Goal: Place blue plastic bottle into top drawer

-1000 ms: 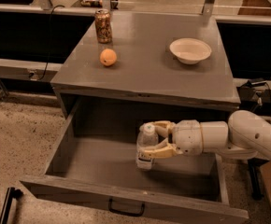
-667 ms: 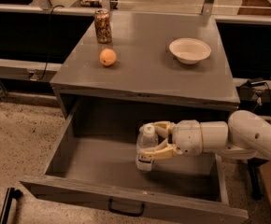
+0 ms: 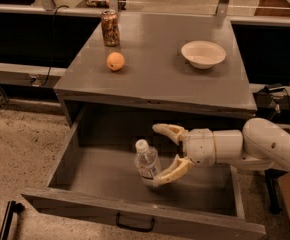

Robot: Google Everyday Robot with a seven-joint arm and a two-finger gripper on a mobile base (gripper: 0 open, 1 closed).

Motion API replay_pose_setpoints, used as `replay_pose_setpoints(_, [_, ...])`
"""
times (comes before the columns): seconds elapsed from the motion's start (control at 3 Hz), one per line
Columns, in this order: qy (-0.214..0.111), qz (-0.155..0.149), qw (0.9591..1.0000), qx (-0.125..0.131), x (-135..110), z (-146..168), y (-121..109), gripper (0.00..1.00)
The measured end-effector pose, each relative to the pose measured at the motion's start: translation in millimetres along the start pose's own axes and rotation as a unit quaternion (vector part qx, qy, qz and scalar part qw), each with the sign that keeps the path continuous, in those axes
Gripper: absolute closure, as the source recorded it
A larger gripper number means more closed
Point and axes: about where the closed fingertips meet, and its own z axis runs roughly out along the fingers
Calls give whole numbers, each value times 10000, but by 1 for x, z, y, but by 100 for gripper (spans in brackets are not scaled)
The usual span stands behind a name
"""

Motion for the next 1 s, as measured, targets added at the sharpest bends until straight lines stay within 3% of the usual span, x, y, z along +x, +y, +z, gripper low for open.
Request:
replay_pose_setpoints(0.33, [-3,-5,10000,-2,-1,0,0,0])
replay_pose_setpoints(0.67, [-64,-148,9998,79,-18,-11,4,0])
replay_pose_setpoints(1.0, [-366,-419,9983,165,-53,-29,11,0])
